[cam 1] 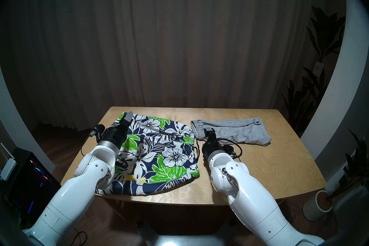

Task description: Fold pants twice and stack them

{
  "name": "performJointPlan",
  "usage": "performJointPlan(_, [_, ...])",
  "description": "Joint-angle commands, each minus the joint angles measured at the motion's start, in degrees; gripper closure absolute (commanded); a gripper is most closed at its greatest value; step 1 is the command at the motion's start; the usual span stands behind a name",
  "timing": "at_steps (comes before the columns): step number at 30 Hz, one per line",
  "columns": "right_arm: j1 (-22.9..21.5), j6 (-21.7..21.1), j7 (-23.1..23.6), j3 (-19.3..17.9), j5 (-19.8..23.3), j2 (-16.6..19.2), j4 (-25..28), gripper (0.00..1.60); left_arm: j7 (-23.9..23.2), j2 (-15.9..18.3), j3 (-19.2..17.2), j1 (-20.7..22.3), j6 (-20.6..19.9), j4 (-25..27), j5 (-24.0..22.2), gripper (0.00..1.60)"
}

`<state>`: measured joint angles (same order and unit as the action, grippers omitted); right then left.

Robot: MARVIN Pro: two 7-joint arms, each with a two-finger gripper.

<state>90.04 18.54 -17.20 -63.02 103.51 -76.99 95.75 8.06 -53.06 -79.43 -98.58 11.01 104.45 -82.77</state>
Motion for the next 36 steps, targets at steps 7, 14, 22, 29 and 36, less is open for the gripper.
performJointPlan(7, [-3.47,2.13,1.18,-0.21,-0.78,-2.73,-3.33,0.0,0.09,-0.3,0.56,1.69,-0.1,0.6,0.28,0.0])
performJointPlan(14, [-6.32,2.46,0.65,0.06,-0.73,-4.47,-7.54,0.0,1.32,-0.42,0.53,2.33,-0.31,0.32,-0.09,0.0])
performJointPlan(22, [-8.25,3.39,-0.63,0.31,-0.72,-6.13,-10.14,0.0,4.45,-1.51,-2.13,4.23,-4.77,-0.72,-9.1,0.0])
performJointPlan(29, [-9.8,3.56,-1.88,0.49,-0.64,-6.97,-12.0,0.0,5.89,-1.53,-1.95,5.76,-6.27,-2.18,-10.69,0.0])
performJointPlan(36, [-11.33,4.51,-1.25,0.59,-0.41,-8.62,-14.73,0.0,6.35,-1.64,-1.81,6.47,-6.61,-2.87,-10.47,0.0])
